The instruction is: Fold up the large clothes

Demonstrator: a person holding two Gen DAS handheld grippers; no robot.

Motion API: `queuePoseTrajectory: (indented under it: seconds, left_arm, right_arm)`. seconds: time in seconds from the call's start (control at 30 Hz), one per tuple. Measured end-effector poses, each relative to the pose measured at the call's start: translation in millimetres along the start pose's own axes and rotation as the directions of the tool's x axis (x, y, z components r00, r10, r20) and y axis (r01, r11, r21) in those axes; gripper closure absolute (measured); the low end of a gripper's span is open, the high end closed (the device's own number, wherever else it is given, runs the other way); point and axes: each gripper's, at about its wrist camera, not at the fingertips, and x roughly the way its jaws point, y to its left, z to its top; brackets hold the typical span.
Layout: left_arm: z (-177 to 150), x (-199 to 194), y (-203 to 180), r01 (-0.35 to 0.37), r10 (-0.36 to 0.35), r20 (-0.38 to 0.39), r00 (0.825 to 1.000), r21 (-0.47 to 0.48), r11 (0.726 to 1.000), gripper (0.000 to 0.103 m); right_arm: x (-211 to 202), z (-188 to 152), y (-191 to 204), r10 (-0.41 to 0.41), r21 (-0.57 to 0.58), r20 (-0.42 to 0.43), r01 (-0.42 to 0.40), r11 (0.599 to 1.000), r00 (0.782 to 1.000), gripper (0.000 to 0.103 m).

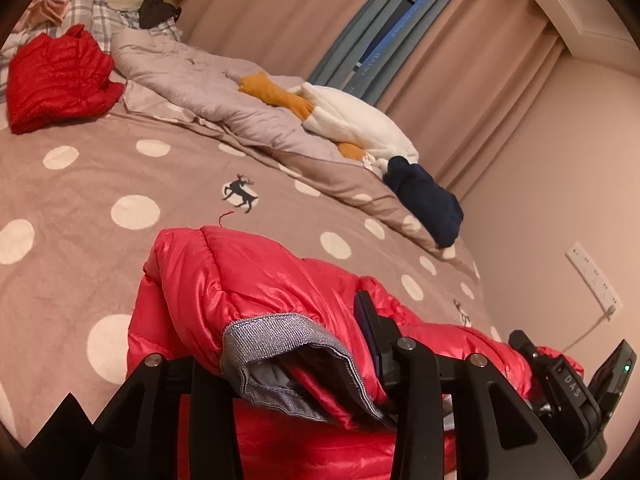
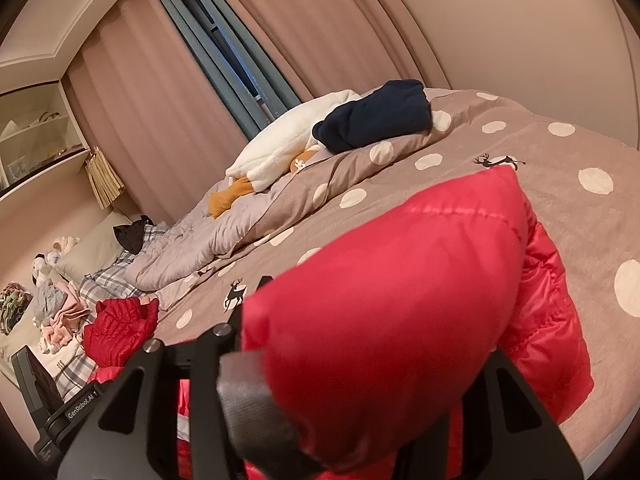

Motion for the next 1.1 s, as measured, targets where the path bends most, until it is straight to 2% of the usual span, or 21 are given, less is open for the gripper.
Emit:
queuePoseTrajectory:
  seconds: [0.2,0.53,0.6,0.9,1.1]
  left_arm:
    - [0.5,-4.3,1.2,-0.004,0.004,0.023,1.000,-0.009,1.000,0.044]
    - [2.4,-2.5,3.5,0.001,0.000,0.013,1.000,-0.016,1.000,0.043]
    - [2.4,-3.2,2.5,0.003,-0.003,0.012,1.000,-0.009,1.000,0.042]
    - [2.4,-9.2,3.2,0.010,-0.010,0.038,0.999,0.006,1.000,0.034]
    - [5.3,-8.8,9.9,0.028,-0.028,0.014,1.000,-0.006,1.000,0.031]
  right_arm:
    - [1.0,-0.6,2.2,0.008,0.006,-0.004,-0.008,1.000,1.000,0.048]
    - [1.4,-0.3,3.1,0.026,0.004,-0.005,-0.026,1.000,1.000,0.038]
    - [0.1,-0.8,3.7,0.026,0.006,0.007,-0.026,1.000,1.000,0.032]
    - [-1.9,-0.6,7.1,0.016,-0.011,0.027,-0.016,1.000,1.000,0.029]
    - [-2.6,-1.9,3.9,-0.006,0.020,0.036,0.005,1.000,0.999,0.023]
